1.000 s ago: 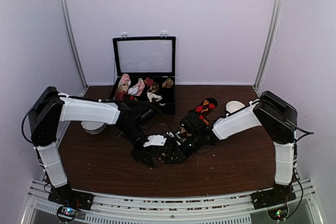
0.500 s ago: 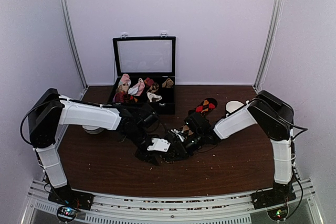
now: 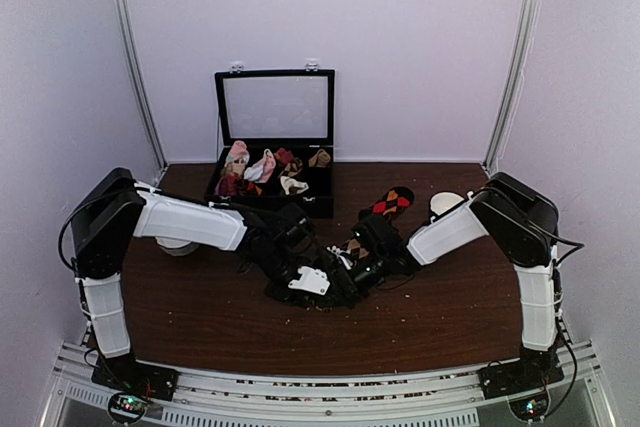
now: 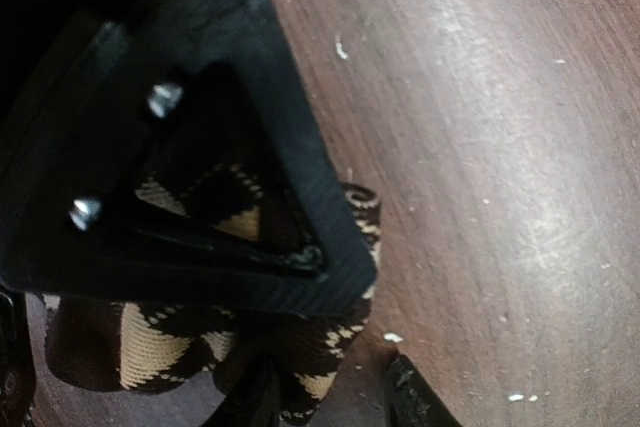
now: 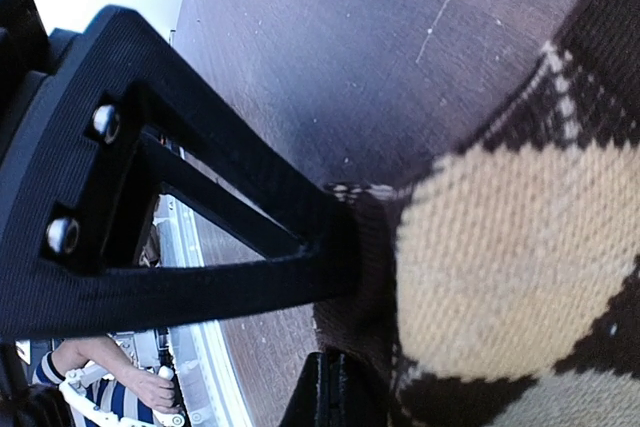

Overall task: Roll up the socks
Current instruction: Roll the sock at the center of the board.

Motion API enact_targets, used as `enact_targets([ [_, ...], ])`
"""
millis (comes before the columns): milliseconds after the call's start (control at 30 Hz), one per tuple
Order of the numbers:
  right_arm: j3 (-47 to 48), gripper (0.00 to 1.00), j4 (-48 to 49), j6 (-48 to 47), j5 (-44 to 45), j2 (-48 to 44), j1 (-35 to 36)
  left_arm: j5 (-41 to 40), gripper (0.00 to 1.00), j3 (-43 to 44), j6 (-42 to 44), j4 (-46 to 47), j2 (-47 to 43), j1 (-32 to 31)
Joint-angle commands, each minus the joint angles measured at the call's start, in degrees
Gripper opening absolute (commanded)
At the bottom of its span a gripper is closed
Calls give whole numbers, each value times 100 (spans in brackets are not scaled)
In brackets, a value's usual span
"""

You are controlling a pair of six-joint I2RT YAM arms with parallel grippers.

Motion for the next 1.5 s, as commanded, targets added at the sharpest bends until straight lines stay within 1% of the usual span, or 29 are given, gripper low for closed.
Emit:
enact_targets([
  [0,-75,3,-262,-1,11,180,-40,-278,38,276,102,29,306,-38],
  [167,-27,4,-481,-166,-74,190,-60,-467,38,356,224,-32,445,-120],
  [233,-19,5,-585,-230,-70,190,-76,-537,37,266,275,-45,349,-214],
  [300,-37,5,-624,-262,-65,185,-106,-388,37,153,307,-145,158,-263],
  [433,-32,4,-767,-385,-56,158,-161,-261,37,-14,313,-595,-215,-266],
  [533,108,4,-1206,-655,-61,178,-157,-85,36,-7,333,-1161,-343,-266],
  [600,159,4,-1360,-765,-73,177,-164,124,36,13,254,-1367,-444,-266],
  [667,174,4,-1431,-796,-120,168,-162,258,36,-18,180,-1280,-552,-266],
  [767,227,3,-1640,-919,-121,180,-163,270,40,96,102,-1057,-529,-266],
  [900,223,2,-1729,-952,-111,164,-160,128,42,389,124,-832,-277,-267],
  [1100,177,2,-1587,-830,-122,136,-156,-211,44,650,293,-543,104,-277],
  [1233,207,2,-1560,-795,-137,161,-154,-274,44,739,361,-480,235,-275],
  [1467,229,2,-1516,-757,-171,171,-154,-440,38,801,470,-492,487,-301],
])
